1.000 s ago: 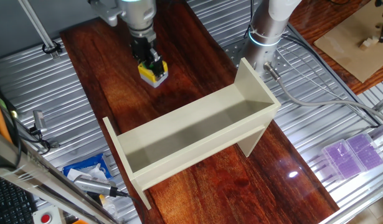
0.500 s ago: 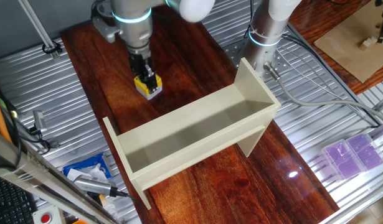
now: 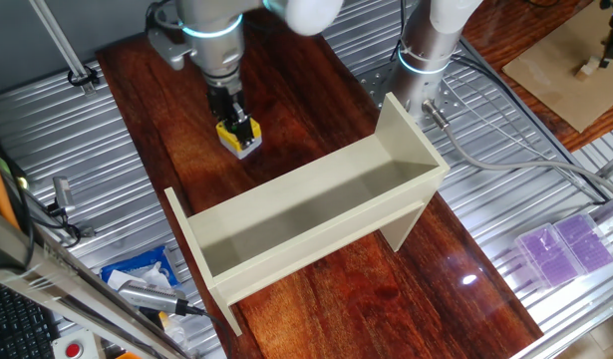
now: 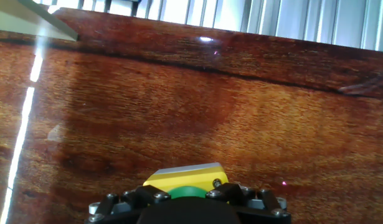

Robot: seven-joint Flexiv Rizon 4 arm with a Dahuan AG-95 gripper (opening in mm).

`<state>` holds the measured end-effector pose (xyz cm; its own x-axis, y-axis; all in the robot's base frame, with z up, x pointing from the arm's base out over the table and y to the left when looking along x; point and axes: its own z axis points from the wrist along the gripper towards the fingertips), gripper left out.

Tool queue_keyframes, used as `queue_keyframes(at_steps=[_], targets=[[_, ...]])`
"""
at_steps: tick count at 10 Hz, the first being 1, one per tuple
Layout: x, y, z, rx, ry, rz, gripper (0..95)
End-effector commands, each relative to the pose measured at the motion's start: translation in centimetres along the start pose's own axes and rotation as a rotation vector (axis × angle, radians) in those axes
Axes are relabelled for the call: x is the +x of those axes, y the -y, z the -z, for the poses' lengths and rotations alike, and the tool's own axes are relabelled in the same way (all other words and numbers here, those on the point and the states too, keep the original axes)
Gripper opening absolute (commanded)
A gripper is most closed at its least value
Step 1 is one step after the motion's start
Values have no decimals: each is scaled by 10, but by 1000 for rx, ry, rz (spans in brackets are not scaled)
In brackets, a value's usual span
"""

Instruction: Take the object down from the shelf

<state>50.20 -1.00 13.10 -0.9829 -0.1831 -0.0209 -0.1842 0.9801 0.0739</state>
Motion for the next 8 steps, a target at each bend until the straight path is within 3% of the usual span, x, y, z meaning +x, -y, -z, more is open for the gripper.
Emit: queue_keyframes(at_steps=[1, 2, 3, 4, 8], targets=[[3, 4, -13, 12, 41, -86, 0], [2, 7, -21, 11, 49, -90, 0], [0, 11, -42, 10, 56, -99, 0], [-1, 13, -48, 11, 55, -97, 0], [2, 13, -58, 8, 57, -76, 0]])
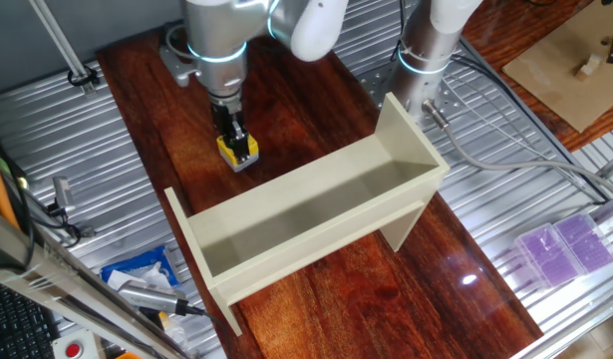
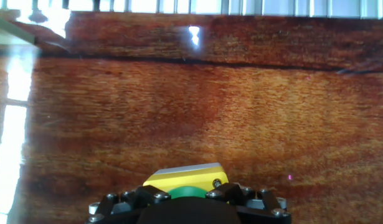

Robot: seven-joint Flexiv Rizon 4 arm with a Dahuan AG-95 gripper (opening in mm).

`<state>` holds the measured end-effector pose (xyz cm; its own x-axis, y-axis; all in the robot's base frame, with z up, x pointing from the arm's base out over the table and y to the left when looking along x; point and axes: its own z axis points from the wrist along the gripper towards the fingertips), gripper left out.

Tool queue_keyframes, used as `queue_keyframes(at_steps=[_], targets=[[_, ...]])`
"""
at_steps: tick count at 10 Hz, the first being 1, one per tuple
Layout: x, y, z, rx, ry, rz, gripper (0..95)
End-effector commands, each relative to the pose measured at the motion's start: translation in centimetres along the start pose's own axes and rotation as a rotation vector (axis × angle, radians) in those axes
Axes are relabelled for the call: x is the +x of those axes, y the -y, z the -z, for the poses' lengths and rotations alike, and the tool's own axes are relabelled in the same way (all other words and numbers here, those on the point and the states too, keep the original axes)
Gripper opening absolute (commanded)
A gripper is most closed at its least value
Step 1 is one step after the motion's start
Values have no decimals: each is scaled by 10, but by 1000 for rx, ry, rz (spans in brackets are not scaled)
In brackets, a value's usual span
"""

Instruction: Take the object down from the shelf

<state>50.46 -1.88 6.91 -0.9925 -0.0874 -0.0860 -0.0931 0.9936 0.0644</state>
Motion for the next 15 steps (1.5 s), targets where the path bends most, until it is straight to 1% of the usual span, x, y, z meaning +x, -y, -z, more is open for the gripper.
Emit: queue_keyframes(at_steps=[1, 3, 4, 5, 6, 8, 10, 13, 15], targets=[[1, 0, 3, -17, -14, 22, 0], [1, 0, 3, -13, -18, 10, 0], [1, 0, 3, -11, -15, 3, 0], [3, 0, 2, -12, -1, -13, 0], [4, 0, 1, -12, -1, -21, 0], [4, 1, -3, -11, 6, -38, 0], [3, 3, -11, -13, 18, -54, 0], [3, 4, -15, -10, 19, -61, 0], [3, 4, -19, -11, 26, -62, 0]])
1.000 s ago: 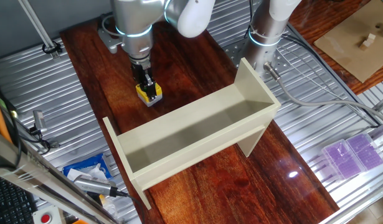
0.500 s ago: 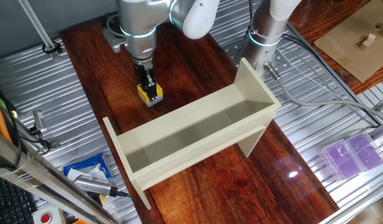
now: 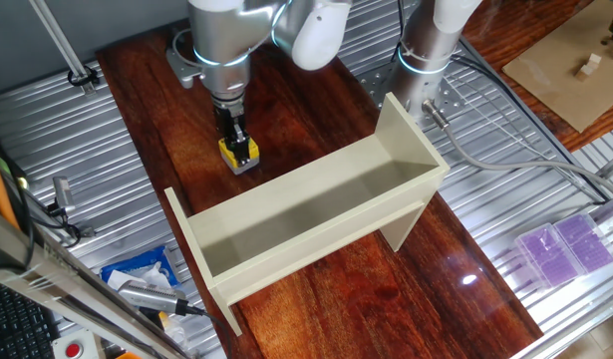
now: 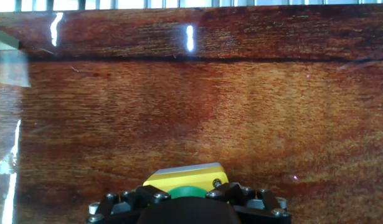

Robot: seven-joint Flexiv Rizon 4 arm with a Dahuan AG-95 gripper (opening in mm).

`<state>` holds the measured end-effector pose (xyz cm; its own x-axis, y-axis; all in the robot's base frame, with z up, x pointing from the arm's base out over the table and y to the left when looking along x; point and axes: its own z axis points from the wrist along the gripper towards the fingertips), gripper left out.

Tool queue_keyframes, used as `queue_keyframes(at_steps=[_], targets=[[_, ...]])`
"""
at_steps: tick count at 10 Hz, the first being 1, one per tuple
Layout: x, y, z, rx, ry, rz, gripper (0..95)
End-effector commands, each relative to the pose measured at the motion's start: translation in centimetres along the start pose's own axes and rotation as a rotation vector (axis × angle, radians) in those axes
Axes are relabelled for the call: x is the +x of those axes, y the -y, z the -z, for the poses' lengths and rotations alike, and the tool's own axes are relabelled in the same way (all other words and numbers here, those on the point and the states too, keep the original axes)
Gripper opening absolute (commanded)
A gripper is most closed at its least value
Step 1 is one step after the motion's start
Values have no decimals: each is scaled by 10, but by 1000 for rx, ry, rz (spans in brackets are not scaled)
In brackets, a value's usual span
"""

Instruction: Take the object down from the shelf

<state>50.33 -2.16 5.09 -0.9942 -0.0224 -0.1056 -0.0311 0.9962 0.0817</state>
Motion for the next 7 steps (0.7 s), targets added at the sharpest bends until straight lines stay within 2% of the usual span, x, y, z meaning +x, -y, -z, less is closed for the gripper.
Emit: queue_keyframes(at_steps=[1, 6, 7], targets=[[0, 0, -2, 0, 3, 0, 0], [0, 1, -8, 2, -6, 3, 0], [0, 1, -9, 3, -12, 14, 190]])
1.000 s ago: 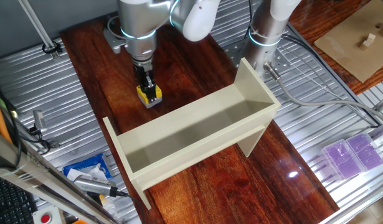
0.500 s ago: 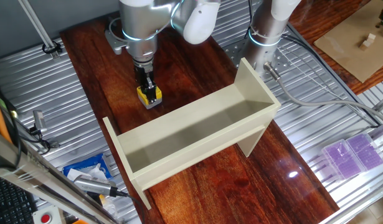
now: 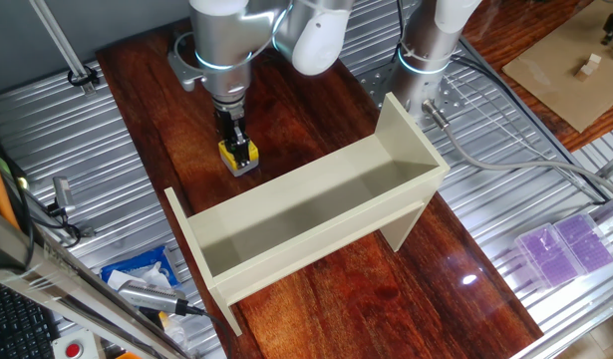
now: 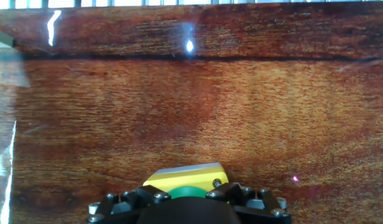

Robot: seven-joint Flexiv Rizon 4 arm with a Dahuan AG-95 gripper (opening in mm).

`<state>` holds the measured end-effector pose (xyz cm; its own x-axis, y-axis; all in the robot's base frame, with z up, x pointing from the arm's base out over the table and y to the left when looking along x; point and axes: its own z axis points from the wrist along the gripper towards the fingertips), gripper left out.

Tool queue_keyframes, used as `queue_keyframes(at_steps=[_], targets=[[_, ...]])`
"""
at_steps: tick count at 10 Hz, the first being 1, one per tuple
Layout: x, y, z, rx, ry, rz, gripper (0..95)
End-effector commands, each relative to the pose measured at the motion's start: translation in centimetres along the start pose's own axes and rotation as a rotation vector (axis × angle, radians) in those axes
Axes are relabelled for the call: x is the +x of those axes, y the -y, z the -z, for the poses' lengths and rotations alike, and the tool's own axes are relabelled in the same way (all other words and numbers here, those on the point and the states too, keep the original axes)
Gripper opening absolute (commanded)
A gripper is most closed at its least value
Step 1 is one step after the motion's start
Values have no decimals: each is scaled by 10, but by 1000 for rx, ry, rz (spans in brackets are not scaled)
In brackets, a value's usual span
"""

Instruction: Take the object down from the shelf

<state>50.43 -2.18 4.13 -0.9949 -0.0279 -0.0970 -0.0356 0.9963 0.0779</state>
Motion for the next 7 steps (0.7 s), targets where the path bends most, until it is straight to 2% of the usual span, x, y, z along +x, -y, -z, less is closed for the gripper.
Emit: queue_keyframes(at_steps=[1, 6, 7], targets=[[0, 0, 1, -1, -3, 21, 570], [0, 0, 0, -1, -1, 45, 570], [0, 0, 0, -1, -1, 46, 760]])
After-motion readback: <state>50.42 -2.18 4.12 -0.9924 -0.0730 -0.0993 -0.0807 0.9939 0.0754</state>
